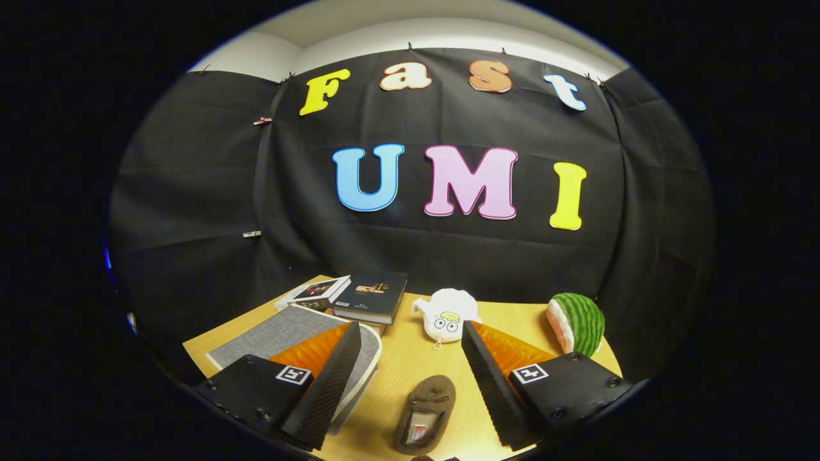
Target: Open the storage box then place both shoes into the box .Put the left shoe in first, then the right shoe, with the right side of both shoes facing outward in a uniform manner.
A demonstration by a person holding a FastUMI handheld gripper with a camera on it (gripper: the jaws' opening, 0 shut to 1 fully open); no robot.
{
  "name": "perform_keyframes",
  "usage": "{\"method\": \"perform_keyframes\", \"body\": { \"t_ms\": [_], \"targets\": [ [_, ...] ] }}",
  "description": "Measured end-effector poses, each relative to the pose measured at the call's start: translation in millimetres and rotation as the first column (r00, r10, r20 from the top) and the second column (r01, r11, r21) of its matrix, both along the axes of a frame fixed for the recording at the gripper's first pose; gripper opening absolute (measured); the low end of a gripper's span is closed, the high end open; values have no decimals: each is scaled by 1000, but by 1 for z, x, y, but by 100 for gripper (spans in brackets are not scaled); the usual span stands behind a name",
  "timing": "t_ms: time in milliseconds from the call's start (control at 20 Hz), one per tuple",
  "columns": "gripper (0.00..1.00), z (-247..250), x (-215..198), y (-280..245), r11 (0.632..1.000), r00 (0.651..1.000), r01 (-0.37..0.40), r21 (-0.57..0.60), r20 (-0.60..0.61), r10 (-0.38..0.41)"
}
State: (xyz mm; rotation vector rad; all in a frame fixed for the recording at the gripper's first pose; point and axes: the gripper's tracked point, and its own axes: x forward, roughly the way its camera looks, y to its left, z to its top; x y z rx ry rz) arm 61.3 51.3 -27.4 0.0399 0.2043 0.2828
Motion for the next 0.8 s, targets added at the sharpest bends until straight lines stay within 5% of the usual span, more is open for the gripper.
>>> {"method": "perform_keyframes", "body": {
  "t_ms": [200, 400, 800],
  "targets": [
    [98, -37, 0, 19, 995, 979, -81, 63, -182, 92],
    [98, -74, -16, 42, 963, 902, -179, 200, -357, 242],
    [97, -140, -34, 73, 857, 700, -75, 510, -585, 410]
  ]
}}
